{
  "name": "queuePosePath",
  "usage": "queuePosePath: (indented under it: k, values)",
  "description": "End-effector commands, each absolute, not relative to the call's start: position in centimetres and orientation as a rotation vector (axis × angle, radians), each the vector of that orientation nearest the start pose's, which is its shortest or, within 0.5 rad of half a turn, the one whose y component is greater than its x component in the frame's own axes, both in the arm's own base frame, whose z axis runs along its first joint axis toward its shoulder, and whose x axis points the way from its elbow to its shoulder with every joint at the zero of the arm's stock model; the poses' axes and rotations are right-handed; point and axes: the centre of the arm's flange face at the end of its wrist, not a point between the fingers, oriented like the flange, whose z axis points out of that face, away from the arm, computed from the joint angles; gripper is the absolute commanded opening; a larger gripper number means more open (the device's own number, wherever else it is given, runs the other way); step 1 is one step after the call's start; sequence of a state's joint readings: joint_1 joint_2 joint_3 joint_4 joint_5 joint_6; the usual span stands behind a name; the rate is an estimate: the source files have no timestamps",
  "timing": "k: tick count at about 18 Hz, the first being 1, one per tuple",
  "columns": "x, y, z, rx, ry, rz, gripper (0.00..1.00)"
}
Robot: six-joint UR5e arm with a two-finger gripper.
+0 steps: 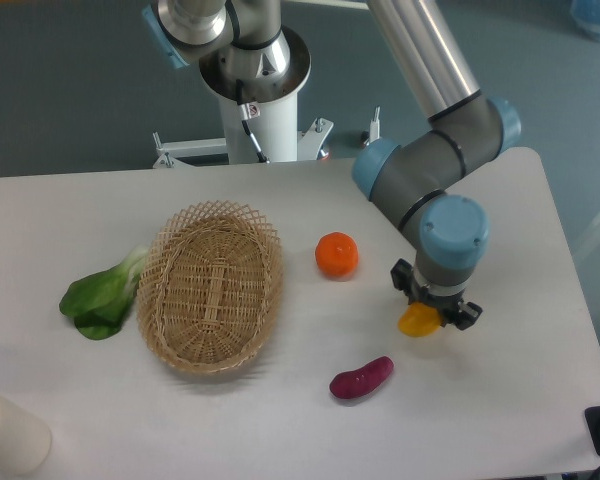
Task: Pick up the mango from the table
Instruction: 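Lift the held mango up off the table and away from the orange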
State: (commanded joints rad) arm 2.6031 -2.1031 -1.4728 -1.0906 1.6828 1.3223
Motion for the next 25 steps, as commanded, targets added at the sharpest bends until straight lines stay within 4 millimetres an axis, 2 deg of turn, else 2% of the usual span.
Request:
queuePosePath:
  k: [5,9,15,25]
  values:
    - [-54.6,44.1,29.7,-3.082,0.373,0.151,0.34]
    - [-56.7,42.8,31.1,-3.005,0.306,0.138,0.34]
    - [-57.1,42.6,31.9,-3.06,0.4,0.158,0.36]
    - [-56.9,43.1,31.6,-3.084,0.441,0.194,0.37]
